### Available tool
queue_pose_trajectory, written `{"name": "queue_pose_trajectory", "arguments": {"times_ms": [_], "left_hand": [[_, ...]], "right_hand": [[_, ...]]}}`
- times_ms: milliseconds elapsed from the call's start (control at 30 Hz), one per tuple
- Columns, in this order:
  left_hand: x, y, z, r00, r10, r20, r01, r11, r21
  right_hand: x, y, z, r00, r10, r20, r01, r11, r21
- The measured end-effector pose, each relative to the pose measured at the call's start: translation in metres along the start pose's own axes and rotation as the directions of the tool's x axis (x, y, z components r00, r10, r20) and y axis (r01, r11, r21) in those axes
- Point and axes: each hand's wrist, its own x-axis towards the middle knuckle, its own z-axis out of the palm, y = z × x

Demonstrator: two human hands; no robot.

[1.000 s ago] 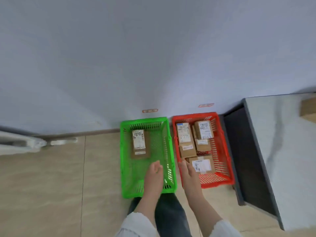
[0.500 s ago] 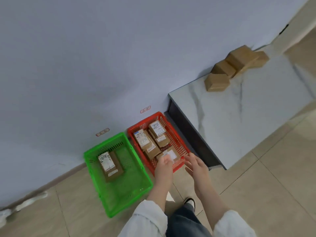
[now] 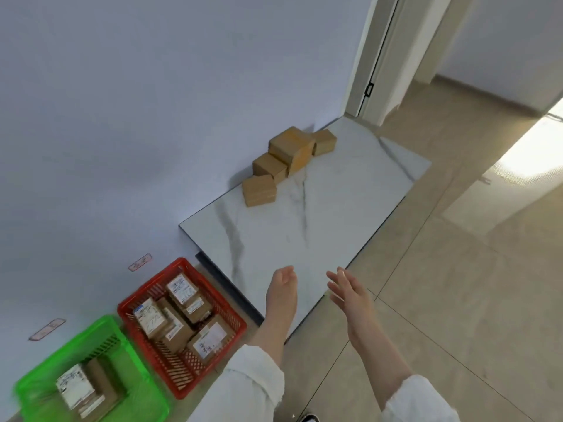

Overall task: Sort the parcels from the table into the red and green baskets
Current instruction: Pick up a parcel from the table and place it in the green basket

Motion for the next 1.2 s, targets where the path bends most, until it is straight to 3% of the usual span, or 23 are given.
{"name": "queue_pose_trajectory", "arguments": {"times_ms": [267, 633, 967, 1200], "left_hand": [[0.039, 0.053, 0.113, 0.998, 0.059, 0.036, -0.059, 0.998, 0.013], [0.164, 0.127, 0.218, 0.997, 0.055, 0.05, -0.048, 0.992, -0.117], [0.265, 0.186, 0.259, 0.998, 0.009, -0.058, -0.016, 0.992, -0.124], [0.33, 0.216, 0.287, 0.977, -0.072, -0.199, 0.014, 0.959, -0.282]], "right_hand": [[0.075, -0.046, -0.07, 0.999, 0.02, -0.049, -0.015, 0.994, 0.106], [0.234, -0.135, -0.11, 0.998, 0.019, -0.066, -0.015, 0.997, 0.073], [0.355, -0.192, -0.122, 0.997, 0.066, -0.039, -0.066, 0.998, -0.011], [0.45, -0.224, -0.123, 0.992, 0.098, 0.084, -0.088, 0.99, -0.112]]}}
